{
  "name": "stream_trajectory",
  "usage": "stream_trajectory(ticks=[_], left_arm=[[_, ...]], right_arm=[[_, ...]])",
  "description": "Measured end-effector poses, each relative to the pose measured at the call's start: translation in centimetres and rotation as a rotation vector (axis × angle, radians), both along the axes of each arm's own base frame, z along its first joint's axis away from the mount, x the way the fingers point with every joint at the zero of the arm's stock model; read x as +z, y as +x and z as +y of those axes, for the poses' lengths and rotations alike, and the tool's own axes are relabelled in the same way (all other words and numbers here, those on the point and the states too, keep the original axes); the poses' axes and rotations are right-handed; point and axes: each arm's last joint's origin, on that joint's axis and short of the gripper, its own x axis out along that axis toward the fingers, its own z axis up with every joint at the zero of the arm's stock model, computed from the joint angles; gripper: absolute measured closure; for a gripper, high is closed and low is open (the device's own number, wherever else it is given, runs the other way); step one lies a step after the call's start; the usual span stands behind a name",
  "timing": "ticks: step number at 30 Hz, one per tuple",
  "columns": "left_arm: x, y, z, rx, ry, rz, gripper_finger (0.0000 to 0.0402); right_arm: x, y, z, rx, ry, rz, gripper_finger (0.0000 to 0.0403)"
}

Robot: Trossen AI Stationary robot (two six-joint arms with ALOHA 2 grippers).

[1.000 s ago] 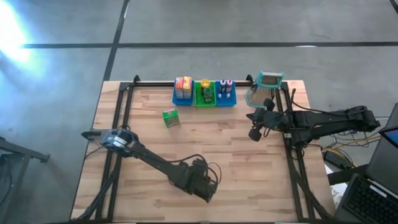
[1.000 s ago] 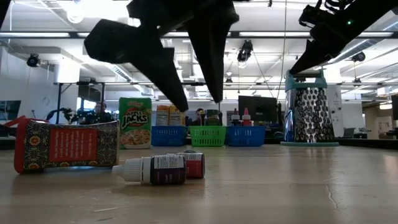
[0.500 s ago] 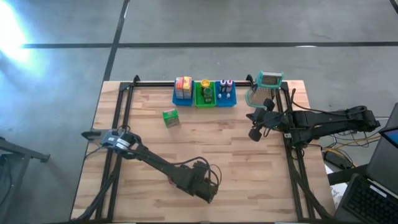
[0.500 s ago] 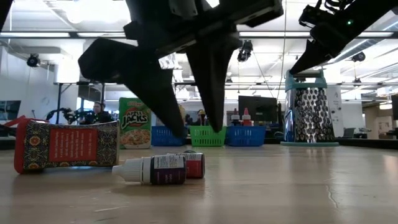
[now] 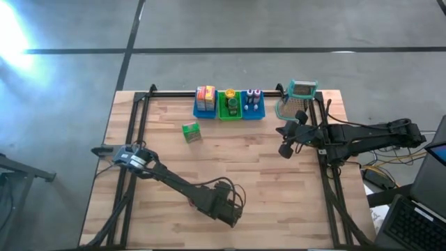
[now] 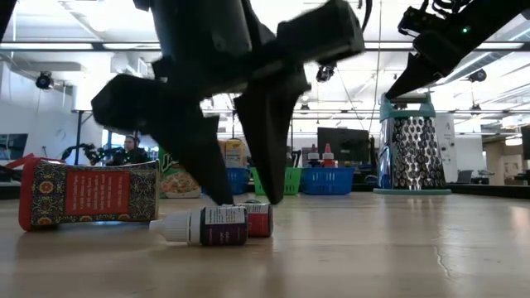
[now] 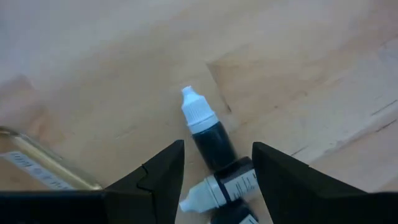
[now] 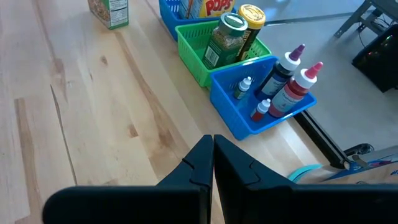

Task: Pick & Place Kitchen Items
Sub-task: Put the top small purple food bottle coloring into the right blue bin

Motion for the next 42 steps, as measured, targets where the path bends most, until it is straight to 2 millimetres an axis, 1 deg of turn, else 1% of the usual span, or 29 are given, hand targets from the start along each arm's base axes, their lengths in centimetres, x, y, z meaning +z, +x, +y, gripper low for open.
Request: stream_trajectory(ticks=[6, 15, 18, 25, 28, 33, 37, 39, 42], left_arm=[[-1.6, -0.1, 0.0, -0.001, -0.031, -0.029, 0.0207], [-2.0, -0.2, 0.2, -0.002, -0.008, -0.027, 0.0212], [-2.0, -0.2, 0.3, -0.003, -0.005, -0.023, 0.023], [-2.1, -0.3, 0.5, -0.012, 0.018, -0.015, 0.0289], [-2.2, -0.2, 0.5, -0.024, 0.043, -0.023, 0.0305], [-2.2, 0.0, 1.0, -0.072, 0.122, -0.036, 0.0309], [-2.2, 0.1, 1.7, -0.106, 0.26, -0.037, 0.0308], [-1.6, -0.2, 2.1, -0.089, 0.366, -0.053, 0.0308], [0.5, -0.8, 2.5, -0.084, 0.518, -0.096, 0.0308]], right_arm=[[0.0, 0.0, 0.0, 0.0, -0.001, 0.0, 0.0394], [0.0, 0.0, 0.0, 0.001, -0.003, 0.002, 0.0394], [0.0, 0.1, 0.0, 0.001, -0.003, 0.0, 0.0394], [0.0, 0.1, 0.0, 0.001, -0.003, 0.0, 0.0394], [0.0, 0.1, 0.0, 0.001, -0.003, 0.0, 0.0394], [0.0, 0.1, 0.0, 0.005, -0.008, 0.004, 0.0394], [0.0, 0.1, 0.0, 0.022, -0.029, 0.018, 0.0394], [0.0, 0.1, 0.0, 0.021, -0.028, 0.015, 0.0394], [0.2, 0.2, 0.0, 0.01, -0.015, -0.016, 0.0394]])
